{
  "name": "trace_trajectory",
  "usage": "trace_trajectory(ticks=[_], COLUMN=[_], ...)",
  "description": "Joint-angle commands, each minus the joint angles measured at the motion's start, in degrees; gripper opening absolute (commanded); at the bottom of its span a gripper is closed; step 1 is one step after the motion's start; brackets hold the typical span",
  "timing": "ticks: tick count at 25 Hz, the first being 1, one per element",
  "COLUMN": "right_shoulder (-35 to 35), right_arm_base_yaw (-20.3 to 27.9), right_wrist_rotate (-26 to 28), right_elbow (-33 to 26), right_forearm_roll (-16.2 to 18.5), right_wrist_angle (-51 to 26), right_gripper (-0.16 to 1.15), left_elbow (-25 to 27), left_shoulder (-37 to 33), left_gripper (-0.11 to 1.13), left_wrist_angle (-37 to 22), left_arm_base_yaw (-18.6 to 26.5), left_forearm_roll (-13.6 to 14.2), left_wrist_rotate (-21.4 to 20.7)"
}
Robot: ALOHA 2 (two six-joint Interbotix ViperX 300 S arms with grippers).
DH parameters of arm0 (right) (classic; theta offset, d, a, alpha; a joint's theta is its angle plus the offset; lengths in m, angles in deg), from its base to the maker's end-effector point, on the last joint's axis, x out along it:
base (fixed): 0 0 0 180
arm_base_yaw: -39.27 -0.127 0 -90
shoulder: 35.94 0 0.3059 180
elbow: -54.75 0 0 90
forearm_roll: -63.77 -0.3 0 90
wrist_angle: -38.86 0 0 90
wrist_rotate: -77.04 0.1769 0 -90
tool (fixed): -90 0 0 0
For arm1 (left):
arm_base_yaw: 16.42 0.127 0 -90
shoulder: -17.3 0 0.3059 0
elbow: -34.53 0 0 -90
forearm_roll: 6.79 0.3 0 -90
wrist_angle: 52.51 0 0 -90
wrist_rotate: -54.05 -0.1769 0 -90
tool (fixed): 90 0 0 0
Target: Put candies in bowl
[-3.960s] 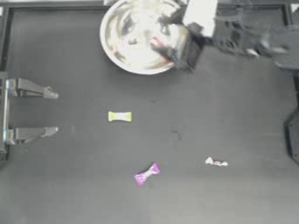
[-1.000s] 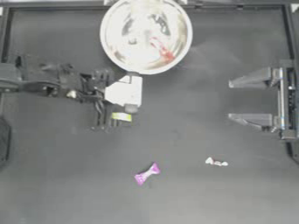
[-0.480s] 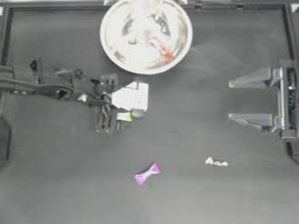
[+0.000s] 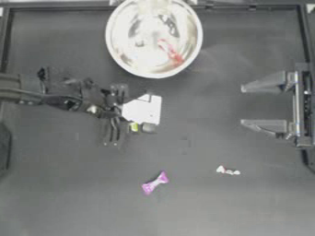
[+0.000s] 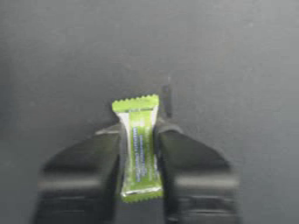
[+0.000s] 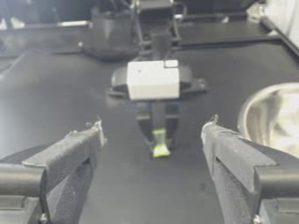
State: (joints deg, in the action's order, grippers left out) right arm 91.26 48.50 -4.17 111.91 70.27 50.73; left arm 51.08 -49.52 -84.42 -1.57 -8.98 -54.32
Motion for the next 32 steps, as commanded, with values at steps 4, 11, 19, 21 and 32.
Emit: trace_trajectory(ticks=[4,11,19,21,32], right_shoulder=[-0.26,-0.26,-0.26,-0.26,-0.26], right_arm_base_yaw=[-0.09,-0.09,-0.09,-0.09,-0.26], right_wrist_rotate=[0.00,0.09,0.09,0.09,0.09], right_elbow=[-0.53,-0.53,-0.53,-0.44,-0.44], right_forearm_roll=[-0.26,-0.26,-0.62,-0.70,-0.88], right_wrist_angle=[1.23,1.23,1.23,1.23,1.32], right_gripper=[0.97,0.97,0.97,0.97,0.97], left_elbow=[-2.02,-5.27,-9.84,-10.99,-19.95], left_shoulder=[-1.23,-4.31,-10.81,-11.51,-5.89], left_gripper=[0.30,0.30,0.29,0.29,0.30], left_wrist_angle=[-3.60,-6.77,-5.62,-4.83,1.05], left_arm_base_yaw=[0.18,0.18,2.72,4.13,16.08], left_forearm_roll=[-0.26,-0.53,-0.53,-0.26,0.18], left_wrist_rotate=[-0.09,-0.88,-5.19,-6.06,-12.92])
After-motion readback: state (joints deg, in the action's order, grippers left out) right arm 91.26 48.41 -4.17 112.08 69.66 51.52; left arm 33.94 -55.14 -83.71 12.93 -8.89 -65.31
